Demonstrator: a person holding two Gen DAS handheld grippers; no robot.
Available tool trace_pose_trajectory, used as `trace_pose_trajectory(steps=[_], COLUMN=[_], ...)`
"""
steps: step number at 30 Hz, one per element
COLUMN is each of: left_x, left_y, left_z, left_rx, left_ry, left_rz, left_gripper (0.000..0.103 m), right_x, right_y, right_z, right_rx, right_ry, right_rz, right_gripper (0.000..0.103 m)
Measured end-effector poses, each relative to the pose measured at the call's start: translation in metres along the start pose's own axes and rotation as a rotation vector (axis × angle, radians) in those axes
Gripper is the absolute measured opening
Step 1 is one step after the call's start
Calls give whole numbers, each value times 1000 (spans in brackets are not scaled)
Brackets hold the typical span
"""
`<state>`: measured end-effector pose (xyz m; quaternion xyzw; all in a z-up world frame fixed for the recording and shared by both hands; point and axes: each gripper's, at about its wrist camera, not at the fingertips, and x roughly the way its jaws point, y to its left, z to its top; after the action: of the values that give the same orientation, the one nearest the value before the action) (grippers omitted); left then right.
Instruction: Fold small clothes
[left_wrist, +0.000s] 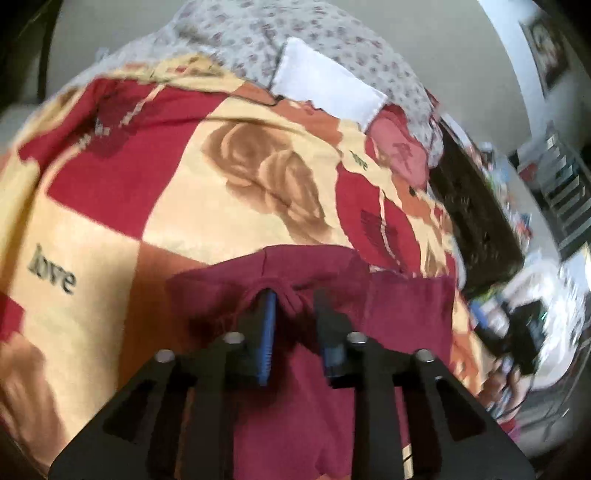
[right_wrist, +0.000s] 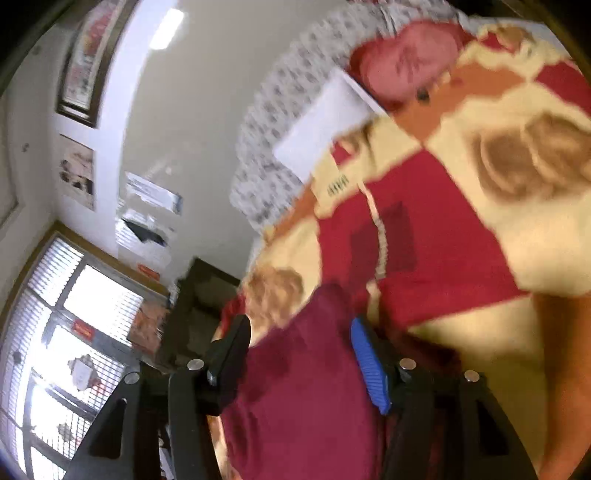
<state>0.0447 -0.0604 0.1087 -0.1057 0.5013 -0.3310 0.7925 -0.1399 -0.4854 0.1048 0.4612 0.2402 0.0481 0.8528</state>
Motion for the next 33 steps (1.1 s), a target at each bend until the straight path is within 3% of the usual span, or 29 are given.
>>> trace_pose_trajectory(steps=[1, 2, 4, 7, 10, 14, 15, 16, 17, 21, 23, 24, 25, 30, 33], left_x=[-7, -11, -20, -6, 16, 57, 66, 71, 75, 52, 35, 26, 18, -4, -9], left_y=[-6, -10, -13, -11, -12, 1, 6, 9, 12, 11, 10, 9, 8, 1, -1], left_z=[-1, -1, -1, 3, -1, -5, -6, -5, -5, -14, -26, -34, -44, -92, -115], left_rx=[33, 43, 31, -16, -7, -40, -52, -51, -48, -52, -35, -25, -10, 76, 102], left_ry=[-25, -49, -116, -80, -49, 11, 19, 22, 34, 27, 29, 28, 26, 36, 47], left_rz=[26, 36, 17, 2, 52, 162, 185, 220, 237, 155, 137, 134, 134, 205, 225], left_gripper=[58, 69, 69, 70, 70, 70, 70, 70, 70, 70, 70, 70, 70, 70, 70], right_x=[-2, -1, 11, 28, 47, 77, 84, 83, 79, 39, 12, -1, -13, -36, -33], right_y=[5, 9, 19, 29, 33, 5, -12, -18, -21, 1, 6, 7, 8, 12, 14], right_z=[-6, -10, -24, -34, -38, -36, -31, -28, -23, -33, -54, -66, -79, -139, -158], right_rx=[-18, -44, -126, -235, -290, -292, -255, -228, -191, -218, -223, -213, -202, -187, -224], right_ry=[10, 27, 74, 102, 129, 183, 190, 184, 185, 205, 230, 241, 250, 310, 278], right_rz=[-17, -60, -162, -228, -246, -367, -378, -371, -335, -252, -221, -213, -206, -179, -183], right_gripper=[55, 55, 55, 53, 39, 36, 18, 8, 8, 19, 30, 44, 49, 49, 48])
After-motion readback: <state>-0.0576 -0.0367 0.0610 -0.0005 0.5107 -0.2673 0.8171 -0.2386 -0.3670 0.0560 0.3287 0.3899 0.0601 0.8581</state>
